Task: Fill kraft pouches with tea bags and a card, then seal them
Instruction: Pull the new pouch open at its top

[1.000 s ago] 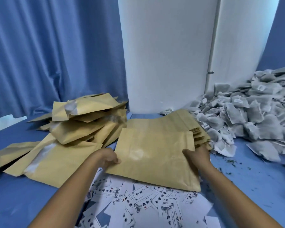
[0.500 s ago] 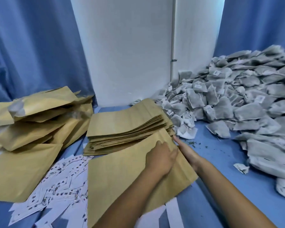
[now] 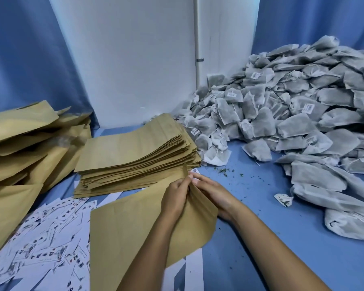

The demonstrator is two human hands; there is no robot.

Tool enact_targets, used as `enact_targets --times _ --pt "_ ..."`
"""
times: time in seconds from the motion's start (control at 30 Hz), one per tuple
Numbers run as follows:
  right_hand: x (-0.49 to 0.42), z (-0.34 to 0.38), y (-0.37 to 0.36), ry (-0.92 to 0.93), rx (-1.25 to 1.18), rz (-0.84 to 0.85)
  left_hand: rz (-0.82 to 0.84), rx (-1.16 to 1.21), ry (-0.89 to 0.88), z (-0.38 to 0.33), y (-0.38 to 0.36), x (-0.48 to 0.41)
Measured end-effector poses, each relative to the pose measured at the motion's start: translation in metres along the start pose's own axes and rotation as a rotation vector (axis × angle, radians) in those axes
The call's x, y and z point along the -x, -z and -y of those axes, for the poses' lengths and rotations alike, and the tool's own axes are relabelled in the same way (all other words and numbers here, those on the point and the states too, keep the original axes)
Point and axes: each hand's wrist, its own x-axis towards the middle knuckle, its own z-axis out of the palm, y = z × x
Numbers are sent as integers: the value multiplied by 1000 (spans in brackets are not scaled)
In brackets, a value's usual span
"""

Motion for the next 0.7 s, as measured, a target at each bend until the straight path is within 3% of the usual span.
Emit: enact_targets --times 0.7 --pt "-2 1 5 -28 -23 -17 0 51 -20 3 0 2"
